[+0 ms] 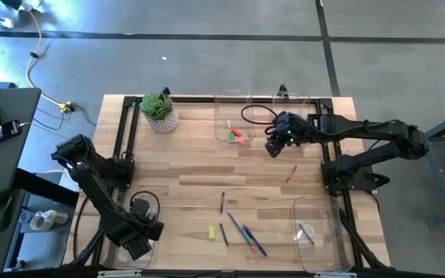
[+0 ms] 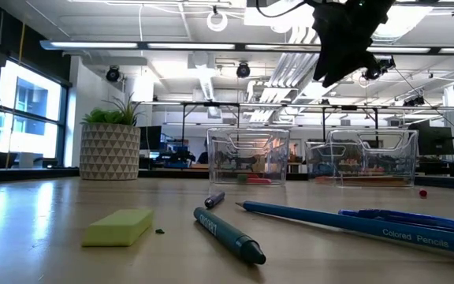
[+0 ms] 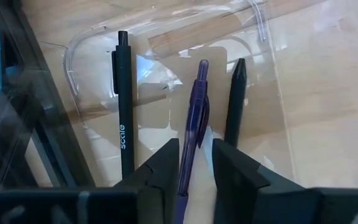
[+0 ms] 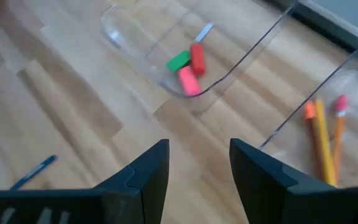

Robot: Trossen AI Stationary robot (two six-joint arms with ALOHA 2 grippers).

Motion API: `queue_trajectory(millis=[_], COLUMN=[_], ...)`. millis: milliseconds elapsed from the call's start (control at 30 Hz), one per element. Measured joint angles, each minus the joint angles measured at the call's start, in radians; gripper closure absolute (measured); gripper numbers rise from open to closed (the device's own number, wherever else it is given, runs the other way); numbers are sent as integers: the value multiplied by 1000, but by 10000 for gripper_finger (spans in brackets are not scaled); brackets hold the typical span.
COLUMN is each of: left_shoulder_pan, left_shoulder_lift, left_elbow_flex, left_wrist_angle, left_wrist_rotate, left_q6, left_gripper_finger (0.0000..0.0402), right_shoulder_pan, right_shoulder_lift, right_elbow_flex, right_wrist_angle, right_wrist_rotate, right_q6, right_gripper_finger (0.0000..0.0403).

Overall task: Sort crayons/erasers/pens/pencils in bins
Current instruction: Put the red crayon into the bottom right transparent bin

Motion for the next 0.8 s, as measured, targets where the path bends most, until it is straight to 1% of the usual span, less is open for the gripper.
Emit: queue_trajectory(millis=[200,400,633,800], left_shoulder_pan=[0,0,2,2], left_shoulder_lift=[-25,-111,-266,-371], left_elbow_flex=[0,0,0,1], left_wrist_angle=[-5,-51,-153,-198], left_wrist_rotate=[-3,-53,-165,-304], left_q6=[9,33,73,77], left_gripper_finger=[294,292,295,295], right_shoulder_pan=[13,60,111,160], right_shoulder_lift=[0,0,0,0], right_elbow_flex=[0,0,0,0], right_wrist_angle=[-35,-83,-118,-130], right_wrist_rotate=[-33,-35,-38,-39], right_q6=[73,156,284,377], right_gripper_finger=[242,242,242,242])
